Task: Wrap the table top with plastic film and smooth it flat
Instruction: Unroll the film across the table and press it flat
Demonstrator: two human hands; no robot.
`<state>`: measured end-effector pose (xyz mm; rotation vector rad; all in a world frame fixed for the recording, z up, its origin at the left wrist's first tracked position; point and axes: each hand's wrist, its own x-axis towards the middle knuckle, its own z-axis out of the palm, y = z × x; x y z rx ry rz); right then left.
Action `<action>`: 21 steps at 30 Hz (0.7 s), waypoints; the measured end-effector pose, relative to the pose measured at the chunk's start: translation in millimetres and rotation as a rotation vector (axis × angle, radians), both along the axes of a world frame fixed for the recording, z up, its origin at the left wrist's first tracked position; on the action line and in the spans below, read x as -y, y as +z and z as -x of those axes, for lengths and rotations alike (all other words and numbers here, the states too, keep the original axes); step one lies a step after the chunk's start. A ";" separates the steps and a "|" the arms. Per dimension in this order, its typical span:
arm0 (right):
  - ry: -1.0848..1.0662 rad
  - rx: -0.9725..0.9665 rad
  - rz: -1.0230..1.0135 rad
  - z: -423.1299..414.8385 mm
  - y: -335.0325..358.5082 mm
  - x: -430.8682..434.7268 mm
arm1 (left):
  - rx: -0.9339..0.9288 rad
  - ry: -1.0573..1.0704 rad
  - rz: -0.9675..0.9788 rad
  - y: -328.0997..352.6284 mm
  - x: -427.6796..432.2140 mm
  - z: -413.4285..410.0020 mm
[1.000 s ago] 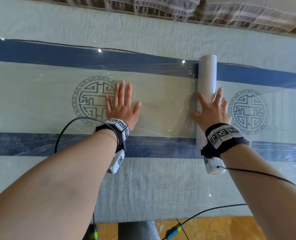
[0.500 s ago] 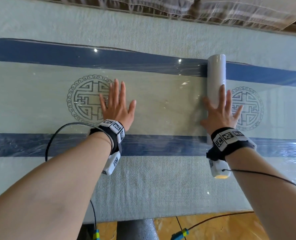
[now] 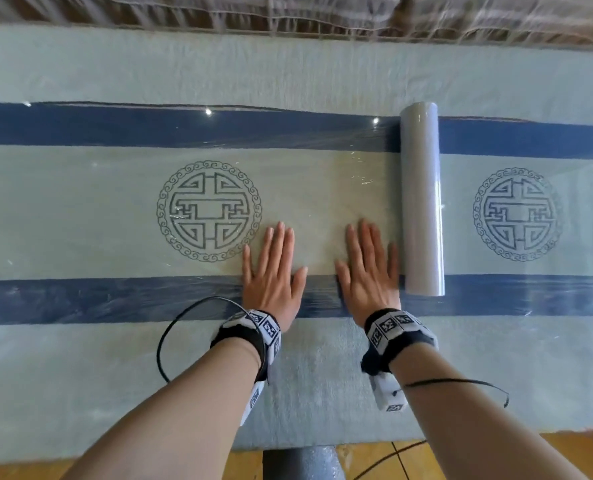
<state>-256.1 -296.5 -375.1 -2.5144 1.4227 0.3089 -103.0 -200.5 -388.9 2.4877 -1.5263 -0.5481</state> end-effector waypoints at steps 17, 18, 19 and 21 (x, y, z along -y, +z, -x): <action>0.440 0.089 0.038 123.7 16.4 79.1 | 0.001 0.440 0.004 23.8 57.5 190.5; 0.515 0.095 0.044 129.7 16.3 76.5 | 0.005 0.512 0.008 23.3 55.2 198.3; 0.589 0.088 0.048 134.1 16.7 73.6 | 0.016 0.565 0.004 22.7 52.8 204.3; 0.659 0.071 0.069 142.4 18.1 75.5 | 0.049 0.590 -0.011 22.8 53.6 216.4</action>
